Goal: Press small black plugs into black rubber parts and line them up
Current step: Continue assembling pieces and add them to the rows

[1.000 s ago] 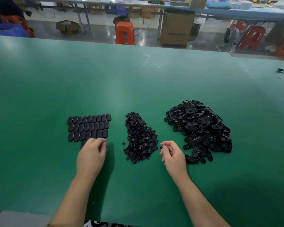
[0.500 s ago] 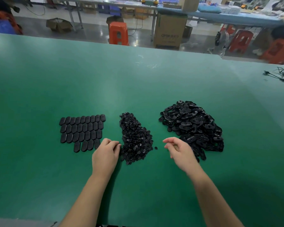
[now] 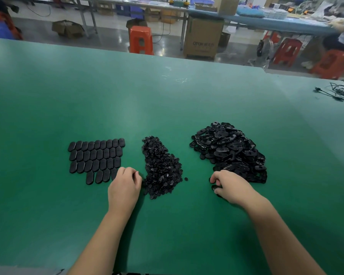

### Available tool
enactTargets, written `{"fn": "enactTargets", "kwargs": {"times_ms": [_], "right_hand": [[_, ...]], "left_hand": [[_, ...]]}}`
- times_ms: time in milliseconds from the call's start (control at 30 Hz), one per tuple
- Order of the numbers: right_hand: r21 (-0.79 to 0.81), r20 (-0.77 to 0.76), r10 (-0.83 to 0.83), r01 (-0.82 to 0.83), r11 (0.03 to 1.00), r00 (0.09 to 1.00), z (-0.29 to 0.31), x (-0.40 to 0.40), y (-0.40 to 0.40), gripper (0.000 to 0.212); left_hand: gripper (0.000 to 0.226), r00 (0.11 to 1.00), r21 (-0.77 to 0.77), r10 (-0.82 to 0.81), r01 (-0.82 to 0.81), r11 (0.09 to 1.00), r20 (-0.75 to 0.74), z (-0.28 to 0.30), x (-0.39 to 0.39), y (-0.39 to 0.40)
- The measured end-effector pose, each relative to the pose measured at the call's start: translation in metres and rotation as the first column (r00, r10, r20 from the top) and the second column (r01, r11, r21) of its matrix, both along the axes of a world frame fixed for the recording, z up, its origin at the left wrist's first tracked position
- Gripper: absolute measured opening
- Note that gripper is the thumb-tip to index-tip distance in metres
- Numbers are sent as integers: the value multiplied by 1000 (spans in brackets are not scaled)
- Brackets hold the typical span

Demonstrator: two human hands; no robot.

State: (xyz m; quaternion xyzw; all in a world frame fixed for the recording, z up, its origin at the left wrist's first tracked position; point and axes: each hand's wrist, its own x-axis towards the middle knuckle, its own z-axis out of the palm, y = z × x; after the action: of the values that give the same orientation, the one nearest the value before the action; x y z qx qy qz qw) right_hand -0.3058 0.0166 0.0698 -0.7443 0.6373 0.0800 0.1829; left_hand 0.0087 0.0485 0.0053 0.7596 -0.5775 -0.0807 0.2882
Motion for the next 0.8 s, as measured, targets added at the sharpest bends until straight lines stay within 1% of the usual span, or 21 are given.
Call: {"fn": "enactTargets", "kwargs": {"times_ms": [100, 167, 233, 300, 333, 367, 400, 433, 500, 533, 567, 600, 633, 700, 800], "right_hand": [[-42, 37, -17, 18, 999, 999, 0, -1, -1, 21], [-115, 97, -34, 45, 992, 995, 1, 0, 0, 14], [-223, 234, -49, 103, 969, 971, 5, 1, 3, 7], [-273, 425, -57, 188, 943, 904, 6, 4, 6, 8], [-252, 522, -72, 235, 939, 850, 7, 7, 8, 8], [-193, 622, -103, 280, 940, 776, 7, 11, 10, 9], [-102, 724, -148, 316, 943, 673, 6, 16, 12, 12], [0, 812, -196, 336, 942, 549, 5, 22, 14, 16], [152, 905, -277, 363, 919, 322, 0, 32, 17, 23], [202, 923, -305, 378, 903, 235, -4, 36, 18, 24], [237, 932, -322, 393, 888, 167, -8, 41, 20, 22], [254, 936, -328, 408, 877, 124, -13, 45, 21, 19], [259, 939, -328, 420, 870, 100, -18, 49, 22, 13], [265, 942, -328, 442, 857, 71, -29, 57, 24, 7], [278, 946, -324, 476, 834, 15, -42, 67, 25, 22]], "left_hand": [[17, 995, -13, 30, -31, 999, -95, 1, 1, 0], [19, 992, -35, 16, -20, 999, -129, 1, 2, 0], [21, 991, -60, -19, 11, 998, -135, 1, 2, 1], [19, 988, -85, -58, 46, 995, -141, 1, 3, 2], [18, 988, -98, -70, 56, 994, -141, 1, 3, 2], [17, 987, -107, -76, 61, 992, -141, 1, 4, 3], [16, 987, -114, -80, 64, 991, -142, 1, 4, 4], [15, 986, -118, -82, 65, 991, -145, 1, 4, 5], [11, 984, -126, -88, 69, 990, -152, 2, 4, 6], [8, 984, -133, -92, 72, 989, -153, 2, 4, 6], [4, 984, -142, -95, 73, 987, -152, 3, 4, 6], [1, 983, -151, -98, 75, 986, -152, 3, 4, 6], [4, 983, -157, -97, 72, 985, -156, 3, 4, 6], [13, 980, -162, -88, 59, 985, -181, 3, 3, 5], [24, 968, -151, -45, 7, 988, -245, 4, 3, 6]]}}
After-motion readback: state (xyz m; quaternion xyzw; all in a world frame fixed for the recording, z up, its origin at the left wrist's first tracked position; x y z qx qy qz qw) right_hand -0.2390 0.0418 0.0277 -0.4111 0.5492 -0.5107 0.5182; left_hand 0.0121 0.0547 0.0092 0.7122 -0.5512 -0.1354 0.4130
